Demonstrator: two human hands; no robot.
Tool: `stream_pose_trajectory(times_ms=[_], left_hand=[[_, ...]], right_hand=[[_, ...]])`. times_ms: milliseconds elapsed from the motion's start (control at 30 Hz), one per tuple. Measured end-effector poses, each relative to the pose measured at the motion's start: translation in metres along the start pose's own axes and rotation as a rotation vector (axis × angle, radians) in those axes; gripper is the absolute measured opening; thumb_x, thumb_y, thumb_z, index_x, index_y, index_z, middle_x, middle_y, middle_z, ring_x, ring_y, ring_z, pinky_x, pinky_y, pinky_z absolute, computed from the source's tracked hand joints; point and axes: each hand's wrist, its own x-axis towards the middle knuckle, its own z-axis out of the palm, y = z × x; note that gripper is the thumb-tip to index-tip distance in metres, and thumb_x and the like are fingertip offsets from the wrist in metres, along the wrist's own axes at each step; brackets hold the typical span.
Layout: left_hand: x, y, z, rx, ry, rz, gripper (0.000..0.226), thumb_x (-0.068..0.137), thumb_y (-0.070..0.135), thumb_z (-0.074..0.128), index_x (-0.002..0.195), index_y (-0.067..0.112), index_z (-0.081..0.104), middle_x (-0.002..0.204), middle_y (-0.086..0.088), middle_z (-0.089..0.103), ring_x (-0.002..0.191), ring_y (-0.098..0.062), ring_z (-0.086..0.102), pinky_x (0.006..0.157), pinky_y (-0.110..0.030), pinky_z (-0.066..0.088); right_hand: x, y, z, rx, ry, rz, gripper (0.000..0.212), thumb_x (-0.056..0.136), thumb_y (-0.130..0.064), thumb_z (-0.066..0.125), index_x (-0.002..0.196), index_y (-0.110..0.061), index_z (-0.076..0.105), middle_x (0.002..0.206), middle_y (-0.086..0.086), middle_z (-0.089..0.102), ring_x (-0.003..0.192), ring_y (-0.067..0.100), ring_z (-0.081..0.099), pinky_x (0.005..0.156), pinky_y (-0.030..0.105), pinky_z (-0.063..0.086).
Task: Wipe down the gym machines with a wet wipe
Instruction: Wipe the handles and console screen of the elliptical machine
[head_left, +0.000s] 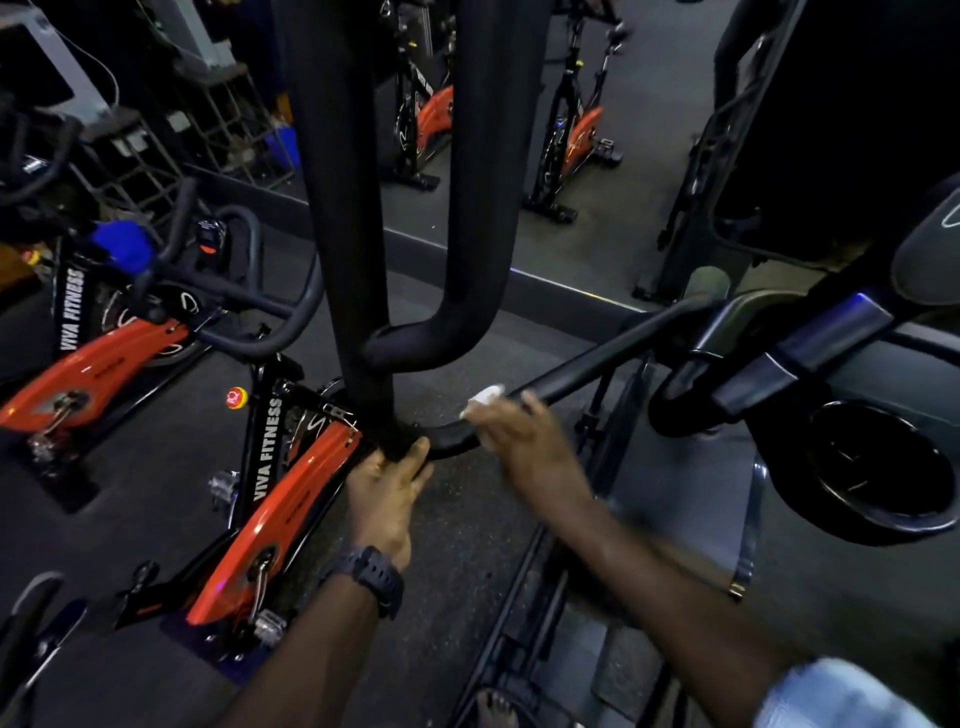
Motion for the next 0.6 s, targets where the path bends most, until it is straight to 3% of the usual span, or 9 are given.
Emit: stream_pose_trajectory(times_ms=[100,167,233,300,333,367,467,533,600], left_hand=[[0.000,-0.006,0.002,-0.072,-0.018,-0.072,0.020,0.090,-0.004,0.060,0.109,-0.003,0.063,0.114,-0.016,0.066,0.111,-0.027,0.062,0.099,-0.040,0.049],[0.000,-0.015,0.014,-0.146,-0.031,-0.190,0.011,0.090,-0.006,0.058,0.099,-0.002,0.063,0.106,-0.018,0.066,0.106,-0.029,0.064,0.101,-0.042,0.048],[-0.003,-0.022,0.035,-0.261,-0.055,-0.303,0.011,0.093,-0.006,0.053,0.095,-0.001,0.063,0.099,-0.016,0.066,0.099,-0.026,0.064,0.096,-0.037,0.051],[-0.007,-0.024,0.056,-0.364,-0.114,-0.373,0.015,0.095,-0.004,0.049,0.100,0.000,0.063,0.097,-0.013,0.067,0.094,-0.021,0.064,0.086,-0.028,0.056],[-0.008,-0.025,0.063,-0.409,-0.136,-0.412,0.015,0.095,-0.003,0.049,0.100,-0.001,0.062,0.097,-0.014,0.067,0.094,-0.021,0.063,0.086,-0.028,0.056],[-0.009,-0.024,0.069,-0.457,-0.154,-0.453,0.014,0.096,-0.002,0.048,0.100,-0.003,0.061,0.098,-0.017,0.067,0.097,-0.023,0.063,0.091,-0.031,0.054],[-0.010,-0.020,0.078,-0.526,-0.189,-0.534,0.015,0.098,0.003,0.047,0.099,-0.008,0.058,0.104,-0.025,0.064,0.104,-0.032,0.061,0.106,-0.044,0.042],[-0.009,-0.018,0.084,-0.533,-0.196,-0.538,0.017,0.099,0.006,0.045,0.099,-0.007,0.056,0.102,-0.025,0.064,0.102,-0.032,0.061,0.106,-0.044,0.041],[-0.009,-0.019,0.086,-0.469,-0.208,-0.516,0.021,0.101,0.010,0.043,0.101,-0.006,0.057,0.102,-0.021,0.064,0.102,-0.030,0.060,0.097,-0.041,0.046]], right_hand=[[0.005,0.075,-0.018,-0.001,0.201,0.384,0.031,0.090,-0.007,0.052,0.116,-0.019,0.063,0.114,0.004,0.069,0.116,0.021,0.059,0.112,0.036,0.023],[0.009,0.067,-0.014,0.022,0.224,0.464,0.030,0.088,-0.002,0.053,0.113,-0.013,0.066,0.112,0.008,0.069,0.113,0.027,0.060,0.106,0.047,0.037],[0.011,0.024,-0.001,0.080,0.096,0.275,0.034,0.088,-0.001,0.050,0.117,-0.010,0.065,0.117,0.011,0.066,0.111,0.033,0.058,0.097,0.051,0.045],[0.001,0.002,0.003,0.086,-0.001,-0.018,0.041,0.087,-0.010,0.045,0.124,-0.008,0.063,0.126,0.010,0.063,0.120,0.030,0.055,0.107,0.047,0.037],[0.000,0.012,-0.003,0.041,-0.005,-0.079,0.042,0.087,-0.012,0.044,0.124,-0.008,0.063,0.128,0.009,0.063,0.122,0.027,0.055,0.109,0.043,0.031],[0.001,0.032,-0.009,-0.008,0.031,-0.031,0.039,0.089,-0.012,0.044,0.122,-0.009,0.064,0.126,0.009,0.064,0.122,0.025,0.055,0.110,0.040,0.028],[0.001,0.088,-0.030,-0.003,0.195,0.406,0.026,0.092,-0.008,0.053,0.112,-0.008,0.068,0.118,0.012,0.068,0.116,0.030,0.061,0.105,0.041,0.034],[0.004,0.080,-0.020,0.045,0.220,0.360,0.033,0.083,0.005,0.062,0.115,-0.005,0.067,0.121,0.014,0.067,0.115,0.033,0.061,0.104,0.047,0.038],[0.001,0.048,-0.010,0.075,0.039,0.163,0.043,0.084,0.005,0.054,0.125,-0.006,0.061,0.132,0.013,0.060,0.124,0.032,0.055,0.108,0.051,0.038]])
